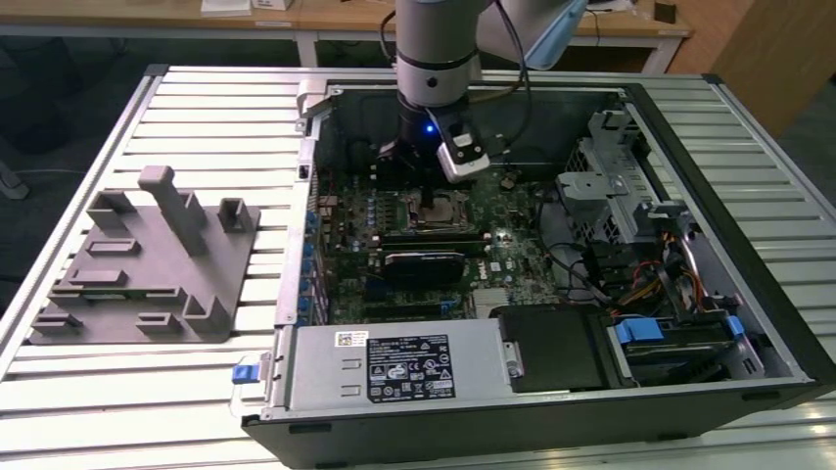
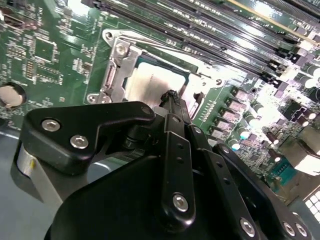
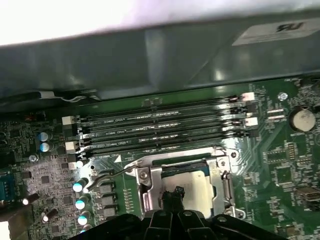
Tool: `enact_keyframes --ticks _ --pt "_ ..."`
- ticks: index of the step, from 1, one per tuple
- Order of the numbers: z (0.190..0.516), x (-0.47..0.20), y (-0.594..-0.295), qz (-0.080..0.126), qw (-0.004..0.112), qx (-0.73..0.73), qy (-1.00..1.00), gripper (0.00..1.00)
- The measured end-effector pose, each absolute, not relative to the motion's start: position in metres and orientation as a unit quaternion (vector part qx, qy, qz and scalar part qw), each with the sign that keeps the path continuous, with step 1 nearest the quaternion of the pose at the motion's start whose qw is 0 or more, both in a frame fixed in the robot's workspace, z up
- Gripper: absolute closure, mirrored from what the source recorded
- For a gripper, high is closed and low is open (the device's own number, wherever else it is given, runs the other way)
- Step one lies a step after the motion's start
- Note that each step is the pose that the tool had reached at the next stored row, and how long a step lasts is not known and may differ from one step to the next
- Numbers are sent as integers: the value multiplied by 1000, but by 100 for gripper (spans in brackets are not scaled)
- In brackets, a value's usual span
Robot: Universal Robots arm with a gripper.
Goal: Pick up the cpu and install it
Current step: 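Close the cpu cover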
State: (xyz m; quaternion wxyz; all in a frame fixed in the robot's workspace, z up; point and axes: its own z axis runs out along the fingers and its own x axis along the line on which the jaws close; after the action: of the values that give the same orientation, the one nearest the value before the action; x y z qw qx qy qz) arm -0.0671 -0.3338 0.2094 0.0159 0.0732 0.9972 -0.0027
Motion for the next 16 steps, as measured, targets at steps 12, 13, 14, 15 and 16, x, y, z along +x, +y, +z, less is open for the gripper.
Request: enact_keyframes --ticks 12,13,14,15,16 --pt "200 -78 -334 -3 16 73 997 89" --pt "200 -78 -334 -3 16 73 997 89" --pt "200 -79 -334 -3 16 73 997 89" --pt "200 -79 -334 -3 16 73 997 89" --pt "200 -80 -334 -3 16 73 997 89"
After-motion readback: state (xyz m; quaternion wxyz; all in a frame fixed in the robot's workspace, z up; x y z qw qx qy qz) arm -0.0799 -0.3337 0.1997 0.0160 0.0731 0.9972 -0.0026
